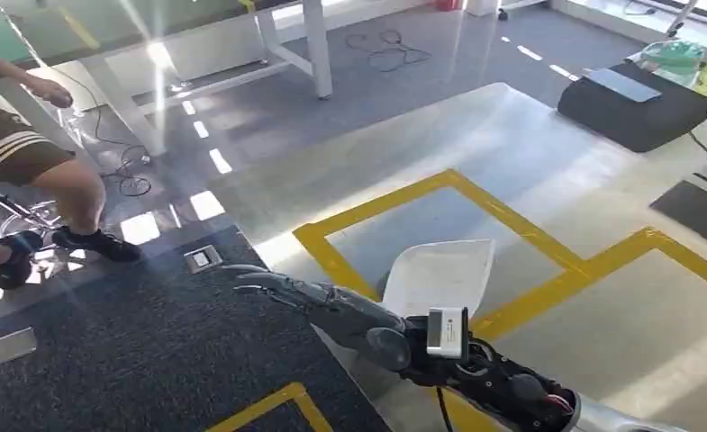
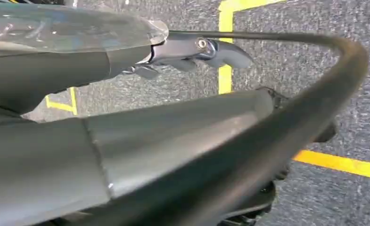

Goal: Take the parts from the cabinet and place them on the table.

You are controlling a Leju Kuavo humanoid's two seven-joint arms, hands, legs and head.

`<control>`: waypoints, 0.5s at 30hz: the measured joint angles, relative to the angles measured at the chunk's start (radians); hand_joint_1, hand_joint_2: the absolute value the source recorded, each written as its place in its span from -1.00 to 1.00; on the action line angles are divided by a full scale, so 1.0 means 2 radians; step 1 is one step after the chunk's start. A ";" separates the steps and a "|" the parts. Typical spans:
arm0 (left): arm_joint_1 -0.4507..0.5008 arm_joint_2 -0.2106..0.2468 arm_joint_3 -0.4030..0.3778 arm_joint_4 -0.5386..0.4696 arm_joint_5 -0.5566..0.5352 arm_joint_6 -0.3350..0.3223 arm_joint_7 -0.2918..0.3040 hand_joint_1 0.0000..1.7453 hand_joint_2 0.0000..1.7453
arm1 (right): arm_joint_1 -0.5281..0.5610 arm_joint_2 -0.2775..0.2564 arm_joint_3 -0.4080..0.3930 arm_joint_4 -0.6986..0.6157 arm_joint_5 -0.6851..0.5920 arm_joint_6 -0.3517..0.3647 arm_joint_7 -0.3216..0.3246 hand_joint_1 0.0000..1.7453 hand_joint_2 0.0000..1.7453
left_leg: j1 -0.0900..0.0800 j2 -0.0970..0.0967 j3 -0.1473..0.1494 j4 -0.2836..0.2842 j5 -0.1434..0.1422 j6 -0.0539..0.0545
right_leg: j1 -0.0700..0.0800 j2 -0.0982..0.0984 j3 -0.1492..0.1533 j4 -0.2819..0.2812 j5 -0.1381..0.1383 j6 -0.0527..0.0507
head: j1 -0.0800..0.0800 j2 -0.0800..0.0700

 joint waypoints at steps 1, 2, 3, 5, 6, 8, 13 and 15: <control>0.001 0.000 0.000 0.000 0.000 0.000 0.000 -1.00 -1.00 | -0.001 0.000 0.000 0.000 0.000 0.000 0.000 -1.00 -1.00 | 0.001 -0.004 -0.002 -0.001 0.002 -0.003 | 0.002 -0.004 -0.001 0.002 0.000 -0.003 | 0.001 0.000; 0.003 0.000 0.000 0.000 0.000 0.000 0.000 -1.00 -1.00 | -0.001 0.000 0.000 0.000 0.000 0.000 0.000 -1.00 -1.00 | 0.002 -0.009 -0.002 -0.002 0.003 -0.005 | 0.003 -0.010 -0.001 0.001 0.001 -0.006 | 0.000 0.000; 0.004 0.000 0.000 0.000 0.000 0.000 0.000 -1.00 -1.00 | -0.002 0.000 0.000 -0.001 0.000 0.000 0.000 -1.00 -1.00 | 0.002 0.000 -0.003 0.002 -0.001 -0.007 | -0.001 -0.017 0.002 -0.003 0.002 -0.012 | -0.002 0.000; 0.003 -0.002 0.000 0.000 0.001 0.000 0.000 -1.00 -1.00 | -0.003 0.000 0.000 -0.002 0.000 0.000 -0.001 -1.00 -1.00 | -0.003 0.044 -0.037 0.064 -0.030 -0.007 | 0.002 -0.030 0.003 -0.004 0.002 -0.019 | -0.011 0.000; 0.002 -0.002 0.000 0.000 0.000 0.000 0.000 -1.00 -1.00 | -0.003 0.000 0.000 -0.002 0.000 0.000 0.000 -1.00 -1.00 | -0.003 0.049 -0.061 0.110 -0.048 -0.007 | 0.004 -0.038 0.002 -0.004 0.001 -0.021 | -0.011 0.000; 0.001 -0.003 0.000 0.000 -0.001 0.000 0.000 -1.00 -1.00 | -0.003 0.000 0.000 -0.002 0.000 0.000 0.000 -1.00 -1.00 | -0.003 0.051 -0.099 0.177 -0.066 -0.005 | 0.007 -0.053 0.002 -0.004 -0.001 -0.025 | -0.012 0.000; 0.002 -0.004 0.000 0.000 -0.001 0.000 0.000 -1.00 -1.00 | -0.004 0.000 0.001 -0.002 0.000 0.000 0.000 -1.00 -1.00 | -0.005 0.102 -0.019 0.018 0.005 0.000 | 0.011 -0.078 0.009 -0.004 -0.007 -0.022 | -0.012 0.000; -0.001 -0.004 0.000 0.000 -0.001 0.000 0.000 -1.00 -1.00 | -0.005 0.000 0.001 -0.002 0.000 0.000 0.000 -1.00 -1.00 | -0.012 0.092 -0.018 0.012 0.004 0.004 | 0.015 -0.086 0.011 -0.005 -0.011 -0.017 | -0.006 0.000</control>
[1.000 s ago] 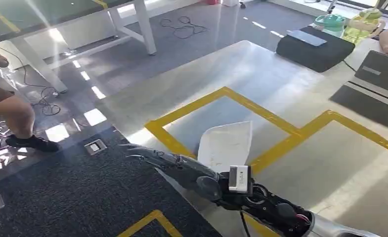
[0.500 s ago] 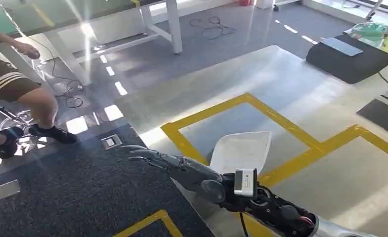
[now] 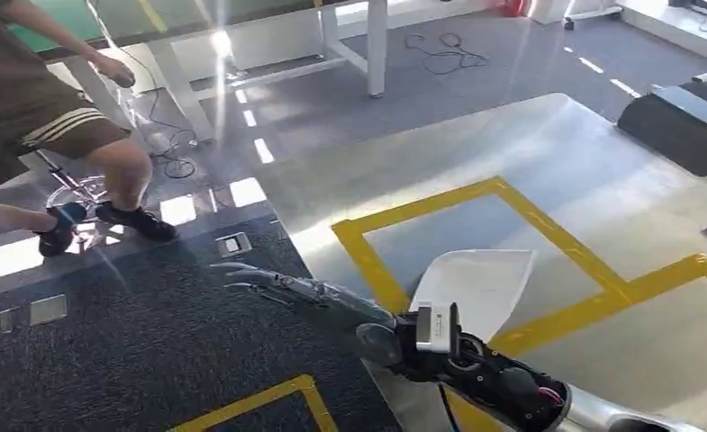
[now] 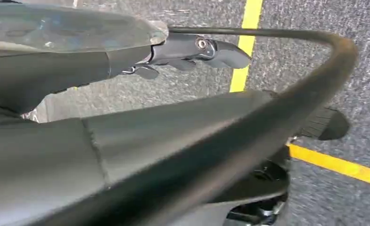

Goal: Take the parts from the cabinet and place them on the table.

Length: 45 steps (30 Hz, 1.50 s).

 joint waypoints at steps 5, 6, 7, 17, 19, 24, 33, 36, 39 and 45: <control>0.002 0.002 0.000 0.000 0.000 0.000 0.000 -1.00 -1.00 | -0.002 0.000 0.001 -0.002 0.000 0.000 -0.001 -1.00 -1.00 | 0.001 -0.028 0.003 -0.003 0.001 0.016 | -0.005 0.035 -0.016 0.047 -0.036 0.009 | 0.004 0.000; 0.001 0.003 0.000 0.000 0.000 0.000 0.000 -1.00 -1.00 | -0.001 0.000 0.001 -0.002 0.000 0.000 0.000 -1.00 -1.00 | 0.001 -0.035 0.003 -0.003 0.000 0.018 | -0.004 0.041 -0.039 0.094 -0.058 0.009 | 0.006 0.000; 0.001 0.002 0.000 0.000 0.000 0.000 0.000 -1.00 -1.00 | 0.000 -0.001 0.001 -0.002 0.000 0.000 0.000 -1.00 -1.00 | 0.000 -0.042 0.004 -0.003 0.000 0.019 | -0.003 0.044 -0.062 0.140 -0.074 0.009 | 0.008 0.000; 0.003 0.001 0.000 0.000 0.000 0.000 0.000 -1.00 -1.00 | 0.001 -0.002 0.001 -0.002 0.000 0.000 0.000 -1.00 -1.00 | 0.004 -0.110 0.004 -0.005 0.002 0.001 | -0.003 0.085 -0.020 0.010 0.015 -0.002 | 0.010 0.000; 0.007 0.001 0.000 0.000 0.000 0.000 0.000 -1.00 -1.00 | -0.003 -0.002 0.002 -0.002 0.000 0.000 0.000 -1.00 -1.00 | -0.002 -0.075 0.001 0.005 -0.005 -0.001 | -0.010 0.073 -0.015 0.000 0.020 -0.010 | 0.006 0.000; 0.003 -0.001 0.000 0.000 0.000 -0.001 0.000 -1.00 -1.00 | -0.003 -0.002 0.003 -0.002 0.000 0.000 0.000 -1.00 -1.00 | 0.007 -0.043 -0.081 0.162 -0.068 -0.011 | -0.011 0.056 -0.019 -0.001 0.021 -0.014 | -0.003 0.000; 0.001 -0.001 0.000 0.000 0.000 -0.003 0.000 -1.00 -1.00 | -0.004 -0.002 0.003 -0.003 -0.003 0.001 -0.001 -1.00 -1.00 | 0.018 -0.035 0.010 0.005 -0.011 -0.013 | -0.011 0.042 -0.016 0.007 0.004 -0.021 | 0.009 0.000; 0.002 0.003 0.000 0.000 0.000 -0.002 0.000 -1.00 -1.00 | -0.004 -0.002 0.004 -0.004 0.000 0.001 -0.001 -1.00 -1.00 | 0.009 -0.039 0.008 0.007 -0.014 0.002 | -0.016 0.039 -0.005 -0.007 0.011 0.010 | 0.008 0.000; 0.002 0.005 0.000 0.000 0.000 -0.002 0.000 -1.00 -1.00 | -0.005 -0.002 0.004 -0.004 0.001 0.001 -0.002 -1.00 -1.00 | 0.013 -0.041 0.015 0.000 -0.012 0.012 | -0.017 0.042 -0.023 0.038 -0.019 0.012 | 0.014 0.000; 0.002 0.005 0.000 0.000 0.000 -0.003 0.000 -1.00 -1.00 | 0.000 -0.002 0.004 -0.004 0.002 0.001 -0.004 -1.00 -1.00 | 0.008 -0.059 0.022 0.001 -0.017 0.012 | -0.012 0.046 -0.079 0.115 -0.011 0.001 | 0.019 0.000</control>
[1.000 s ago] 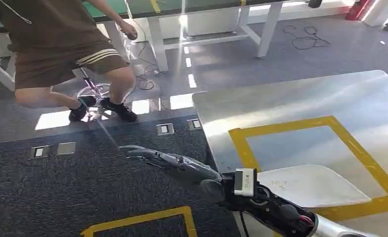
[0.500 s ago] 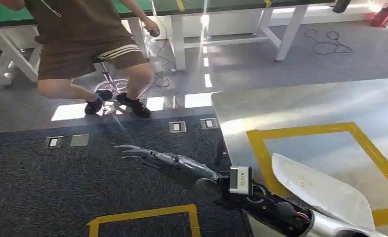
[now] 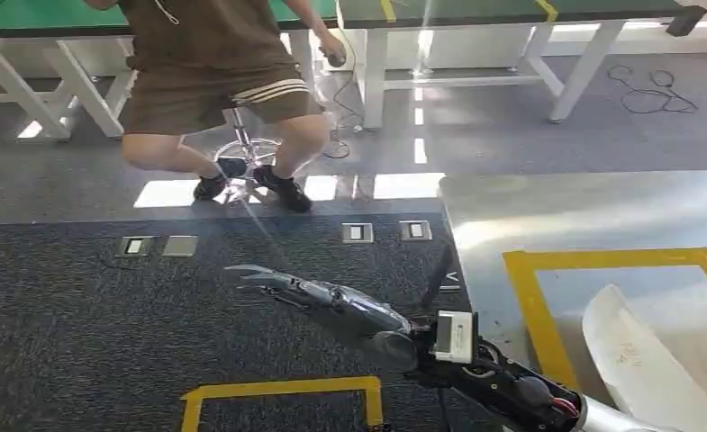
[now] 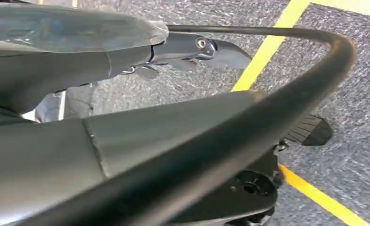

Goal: Take the parts from the cabinet and place them on the table.

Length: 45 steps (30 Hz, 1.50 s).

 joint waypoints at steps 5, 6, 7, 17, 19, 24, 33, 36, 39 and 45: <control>-0.001 0.002 0.000 0.000 0.000 0.000 0.000 -1.00 -1.00 | 0.001 0.000 0.000 0.000 0.000 0.000 -0.001 -1.00 -1.00 | 0.004 -0.018 -0.001 0.000 -0.001 -0.016 | 0.001 0.027 0.044 -0.098 0.033 0.002 | -0.004 0.000; 0.001 0.002 0.000 0.000 0.000 0.000 0.000 -1.00 -1.00 | 0.000 0.000 0.000 0.000 0.001 0.000 -0.001 -1.00 -1.00 | 0.006 -0.022 0.000 -0.005 0.002 -0.021 | 0.004 0.026 0.044 -0.097 0.033 0.000 | -0.005 0.000; 0.002 0.002 -0.001 0.000 0.000 0.000 0.002 -1.00 -1.00 | 0.000 0.000 0.000 0.000 0.002 0.000 -0.001 -1.00 -1.00 | 0.006 -0.025 0.000 -0.005 0.001 -0.024 | 0.002 0.022 0.046 -0.102 0.036 -0.003 | -0.006 0.000; -0.002 -0.002 -0.001 0.000 0.001 0.000 0.004 -1.00 -1.00 | 0.002 0.000 0.001 -0.002 0.008 0.000 -0.002 -1.00 -1.00 | 0.009 0.048 -0.027 0.026 0.012 -0.032 | 0.000 -0.019 0.053 -0.103 0.029 -0.006 | -0.026 0.000; -0.004 -0.004 -0.001 -0.001 0.000 0.000 0.005 -1.00 -1.00 | 0.002 0.000 0.000 -0.002 0.009 0.000 -0.002 -1.00 -1.00 | 0.004 0.051 -0.023 0.011 0.010 -0.025 | 0.005 -0.031 0.054 -0.099 0.020 0.002 | -0.019 0.000; -0.001 0.001 -0.002 -0.001 0.002 0.004 0.007 -1.00 -1.00 | 0.002 0.000 -0.001 -0.003 0.012 0.006 -0.005 -1.00 -1.00 | 0.000 0.022 -0.020 0.009 0.008 -0.004 | -0.003 -0.019 0.055 -0.080 -0.006 0.014 | -0.012 0.000; -0.001 -0.002 -0.003 -0.001 0.002 0.005 0.008 -1.00 -1.00 | 0.004 0.000 -0.002 -0.003 0.012 0.008 -0.006 -1.00 -1.00 | -0.005 -0.035 -0.011 0.009 0.004 0.000 | 0.010 0.050 0.046 -0.090 0.023 -0.008 | -0.001 0.000; 0.000 -0.002 -0.004 -0.001 0.002 0.005 0.008 -1.00 -1.00 | 0.004 0.000 -0.002 -0.003 0.013 0.008 -0.006 -1.00 -1.00 | -0.002 -0.054 -0.017 0.004 0.009 -0.010 | 0.013 0.038 0.052 -0.097 0.027 -0.008 | -0.002 0.000; 0.003 -0.001 -0.007 0.000 0.001 0.004 0.007 -1.00 -1.00 | 0.003 0.000 -0.002 -0.003 0.013 0.008 -0.005 -1.00 -1.00 | -0.008 -0.007 -0.022 0.016 -0.001 -0.016 | 0.009 0.016 0.060 -0.113 0.035 -0.017 | -0.011 0.000; 0.002 -0.003 -0.008 -0.001 0.000 0.003 0.006 -1.00 -1.00 | 0.005 0.000 -0.001 -0.004 0.014 0.008 -0.004 -1.00 -1.00 | 0.000 0.020 -0.081 0.134 -0.035 -0.025 | 0.006 -0.018 0.060 -0.114 0.032 -0.020 | -0.024 0.000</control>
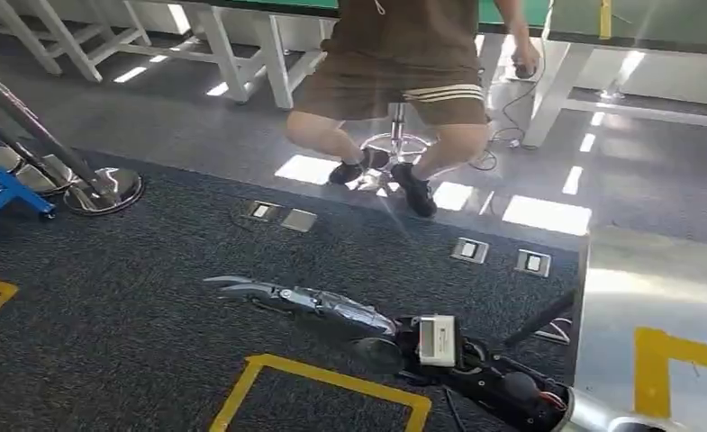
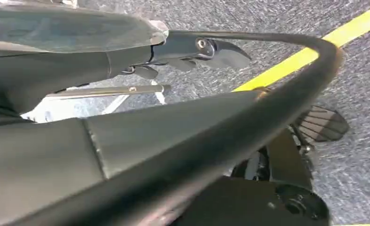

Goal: Take the parts from the cabinet and place them on the table.

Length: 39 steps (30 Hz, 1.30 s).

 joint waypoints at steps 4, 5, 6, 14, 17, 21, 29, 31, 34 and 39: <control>-0.005 -0.002 -0.002 0.000 0.000 -0.001 -0.001 -1.00 -1.00 | 0.000 0.000 -0.001 0.000 0.000 -0.001 0.000 -1.00 -1.00 | -0.002 0.054 0.057 -0.125 0.049 -0.006 | 0.006 -0.022 0.002 0.012 -0.014 0.015 | -0.004 0.000; -0.006 -0.003 -0.002 0.000 0.000 -0.001 -0.002 -1.00 -1.00 | 0.000 0.000 -0.002 0.000 0.002 -0.001 0.001 -1.00 -1.00 | 0.001 0.043 0.056 -0.123 0.047 0.003 | 0.009 -0.029 0.004 0.010 -0.015 0.016 | 0.005 0.000; -0.005 -0.001 -0.002 0.000 0.000 -0.001 -0.002 -1.00 -1.00 | 0.000 0.000 -0.002 -0.001 0.002 -0.001 0.001 -1.00 -1.00 | -0.001 0.036 0.056 -0.123 0.046 0.007 | 0.008 -0.036 0.009 0.009 -0.017 0.018 | 0.010 0.000; -0.004 0.001 -0.004 0.000 -0.002 -0.001 -0.002 -1.00 -1.00 | 0.002 0.000 -0.003 -0.003 0.003 -0.002 0.002 -1.00 -1.00 | -0.003 -0.019 0.058 -0.125 0.047 0.026 | 0.003 0.017 -0.063 0.172 -0.093 0.024 | 0.023 0.000; -0.003 0.001 -0.004 0.000 -0.002 -0.001 -0.003 -1.00 -1.00 | 0.002 0.000 -0.004 -0.003 0.003 -0.002 0.002 -1.00 -1.00 | -0.003 -0.041 0.061 -0.125 0.048 0.025 | 0.003 0.029 -0.024 0.078 -0.030 0.017 | 0.024 0.000; -0.005 0.002 -0.004 0.000 -0.002 -0.002 -0.003 -1.00 -1.00 | 0.003 0.000 -0.004 -0.004 0.003 -0.002 0.002 -1.00 -1.00 | -0.002 -0.067 0.055 -0.127 0.054 0.012 | 0.003 0.061 0.000 0.016 -0.016 0.015 | 0.021 0.000; -0.001 0.002 -0.006 0.000 -0.002 -0.002 -0.003 -1.00 -1.00 | 0.003 0.000 -0.004 -0.005 0.003 -0.002 0.003 -1.00 -1.00 | -0.006 -0.001 -0.017 0.027 -0.020 -0.001 | 0.006 -0.001 0.004 0.005 -0.006 -0.003 | 0.004 0.000; 0.000 0.002 -0.006 0.000 -0.002 -0.002 -0.003 -1.00 -1.00 | 0.003 0.000 -0.004 -0.005 0.003 -0.002 0.003 -1.00 -1.00 | -0.006 0.002 0.009 -0.016 0.010 0.001 | 0.006 -0.013 0.005 0.005 -0.007 -0.003 | 0.002 0.000; -0.002 0.005 -0.006 0.000 -0.002 -0.002 -0.003 -1.00 -1.00 | 0.003 0.000 -0.005 -0.005 0.003 -0.002 0.003 -1.00 -1.00 | -0.015 0.050 0.071 -0.132 0.045 0.008 | 0.011 -0.029 0.008 0.005 -0.012 0.001 | 0.001 0.000; 0.000 0.007 -0.006 0.000 -0.003 -0.004 -0.003 -1.00 -1.00 | 0.002 0.000 -0.005 -0.006 0.003 -0.003 0.002 -1.00 -1.00 | -0.010 0.019 0.071 -0.143 0.051 0.026 | 0.011 -0.035 0.011 0.007 -0.022 0.014 | 0.004 0.000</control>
